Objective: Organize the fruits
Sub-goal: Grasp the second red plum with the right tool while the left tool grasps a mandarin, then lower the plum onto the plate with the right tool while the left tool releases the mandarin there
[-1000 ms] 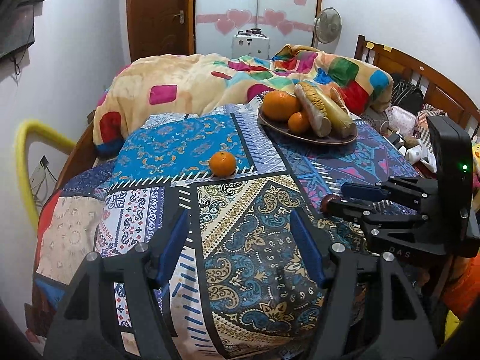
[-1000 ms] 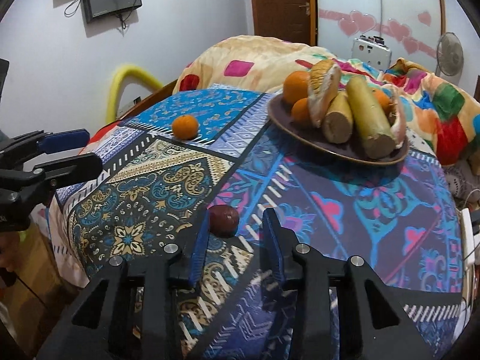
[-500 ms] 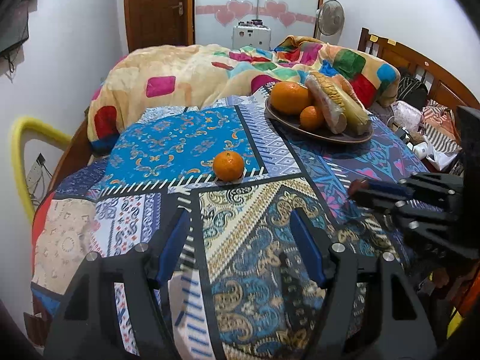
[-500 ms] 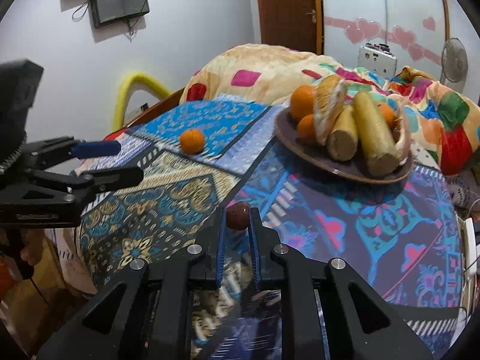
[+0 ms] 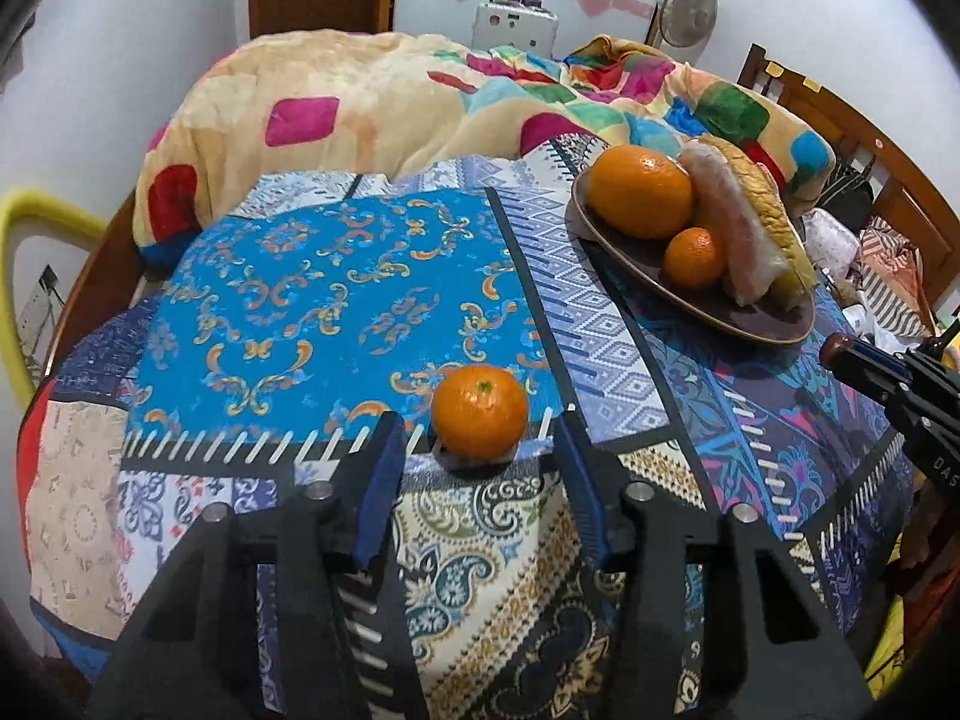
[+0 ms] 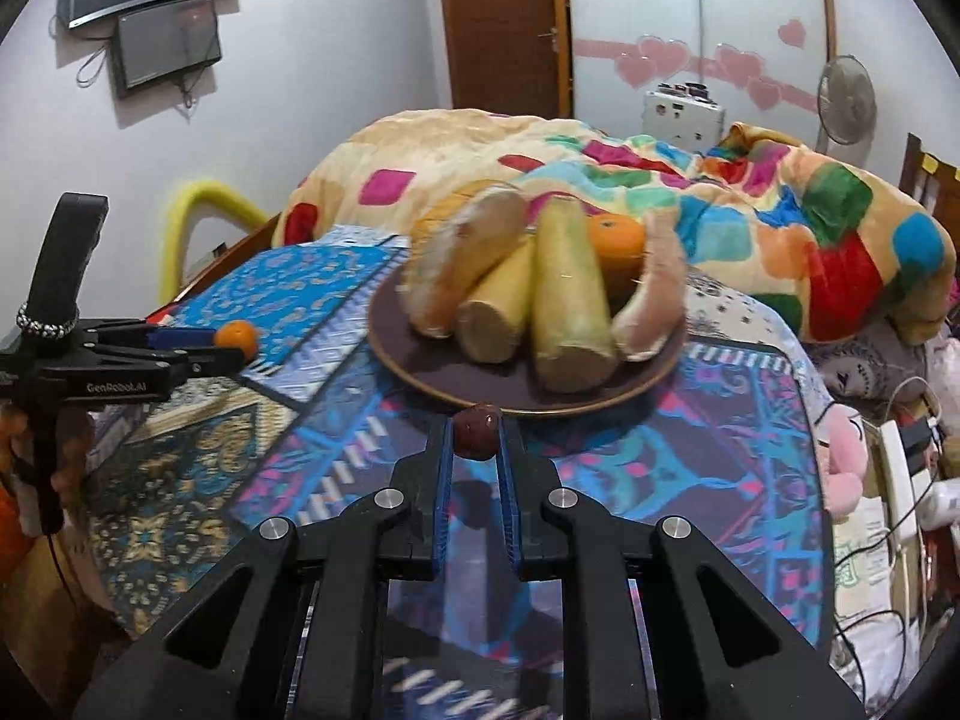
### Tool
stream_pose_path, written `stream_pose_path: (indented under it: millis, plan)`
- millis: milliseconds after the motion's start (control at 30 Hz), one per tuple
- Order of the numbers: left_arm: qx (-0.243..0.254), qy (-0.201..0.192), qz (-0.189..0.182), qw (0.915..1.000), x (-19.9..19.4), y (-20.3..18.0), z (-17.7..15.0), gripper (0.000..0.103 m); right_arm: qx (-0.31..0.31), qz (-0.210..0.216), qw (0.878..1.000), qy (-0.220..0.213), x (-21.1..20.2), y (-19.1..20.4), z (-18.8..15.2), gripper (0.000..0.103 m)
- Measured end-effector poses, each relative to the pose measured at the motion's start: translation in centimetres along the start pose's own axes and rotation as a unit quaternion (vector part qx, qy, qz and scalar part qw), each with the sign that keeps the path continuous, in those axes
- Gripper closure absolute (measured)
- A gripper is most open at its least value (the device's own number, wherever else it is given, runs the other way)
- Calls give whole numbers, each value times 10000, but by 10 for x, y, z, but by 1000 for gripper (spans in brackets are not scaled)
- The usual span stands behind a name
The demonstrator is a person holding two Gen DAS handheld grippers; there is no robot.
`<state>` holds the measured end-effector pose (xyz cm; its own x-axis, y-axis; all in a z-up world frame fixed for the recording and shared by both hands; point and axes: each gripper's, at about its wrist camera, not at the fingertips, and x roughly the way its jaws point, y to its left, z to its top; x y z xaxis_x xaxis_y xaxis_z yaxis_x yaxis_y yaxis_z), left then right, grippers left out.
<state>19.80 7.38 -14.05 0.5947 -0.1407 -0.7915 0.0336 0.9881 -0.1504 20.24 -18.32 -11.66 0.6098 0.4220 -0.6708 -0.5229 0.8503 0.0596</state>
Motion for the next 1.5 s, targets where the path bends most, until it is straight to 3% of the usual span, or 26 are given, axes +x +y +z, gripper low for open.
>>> stream_pose_path:
  millis: [200,333,600,867,1500]
  plan:
    - [50,15,82,10000,6,1,6,70,43,29,10000,-31,1,-8,1,90]
    - [211,-102,214,9995,1,-5,6,71,12,47,10000,-62,1,-8,2,90]
    - [545,-266,-224,9979,-12,-47,15,71,-57,83,9999,-48,4,-9,10,90]
    - [952,-330,-522,9935,0,-93,35,70,-275,138,9995,-51,11,-3,24,90]
    - [981,-217,-554,9934,27,-106,52,67,-536,-72,9985,-108,20,-3,33,85]
